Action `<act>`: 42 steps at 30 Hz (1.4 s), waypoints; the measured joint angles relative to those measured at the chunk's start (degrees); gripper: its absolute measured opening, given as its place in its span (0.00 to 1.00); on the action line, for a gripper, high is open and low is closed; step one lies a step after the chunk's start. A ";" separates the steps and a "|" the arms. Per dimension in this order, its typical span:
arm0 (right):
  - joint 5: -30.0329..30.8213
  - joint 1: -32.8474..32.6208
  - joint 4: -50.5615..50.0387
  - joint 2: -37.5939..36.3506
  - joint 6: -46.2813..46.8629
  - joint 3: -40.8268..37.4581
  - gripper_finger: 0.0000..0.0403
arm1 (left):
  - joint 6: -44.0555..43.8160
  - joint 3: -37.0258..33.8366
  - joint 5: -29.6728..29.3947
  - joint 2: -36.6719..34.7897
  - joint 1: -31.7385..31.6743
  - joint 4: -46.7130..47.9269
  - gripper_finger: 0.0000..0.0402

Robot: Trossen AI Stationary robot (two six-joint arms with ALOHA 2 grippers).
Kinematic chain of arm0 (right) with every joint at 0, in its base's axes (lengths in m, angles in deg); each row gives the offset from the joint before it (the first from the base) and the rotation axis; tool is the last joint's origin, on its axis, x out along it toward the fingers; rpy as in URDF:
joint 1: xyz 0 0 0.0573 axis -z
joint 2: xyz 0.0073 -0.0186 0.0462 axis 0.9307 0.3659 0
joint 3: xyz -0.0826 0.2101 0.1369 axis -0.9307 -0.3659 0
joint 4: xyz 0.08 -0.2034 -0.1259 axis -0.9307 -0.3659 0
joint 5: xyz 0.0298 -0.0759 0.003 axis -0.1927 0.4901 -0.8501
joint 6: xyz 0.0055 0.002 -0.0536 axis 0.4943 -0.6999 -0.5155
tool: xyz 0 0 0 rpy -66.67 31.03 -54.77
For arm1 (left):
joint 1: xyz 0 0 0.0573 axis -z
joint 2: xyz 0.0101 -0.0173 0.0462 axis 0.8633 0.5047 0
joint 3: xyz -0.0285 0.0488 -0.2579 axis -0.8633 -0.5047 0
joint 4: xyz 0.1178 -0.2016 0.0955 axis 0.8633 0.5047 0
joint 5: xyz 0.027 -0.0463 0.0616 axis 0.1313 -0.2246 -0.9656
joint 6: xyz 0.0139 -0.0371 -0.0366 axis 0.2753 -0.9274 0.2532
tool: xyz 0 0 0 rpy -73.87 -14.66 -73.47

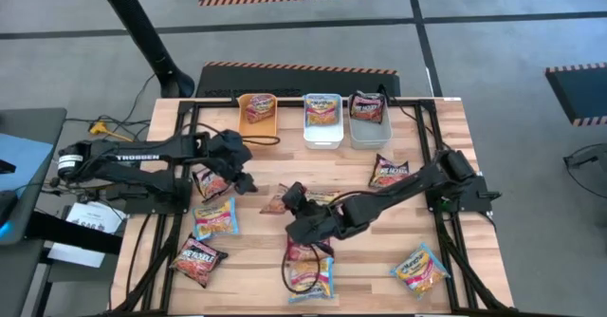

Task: Sort Maruchan noodles
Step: Put the red noodle pack into the yellow bin

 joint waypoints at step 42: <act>16.23 -10.93 9.44 -12.95 -28.96 0.00 0.01 | -26.24 0.00 13.47 0.04 -0.02 -44.40 0.52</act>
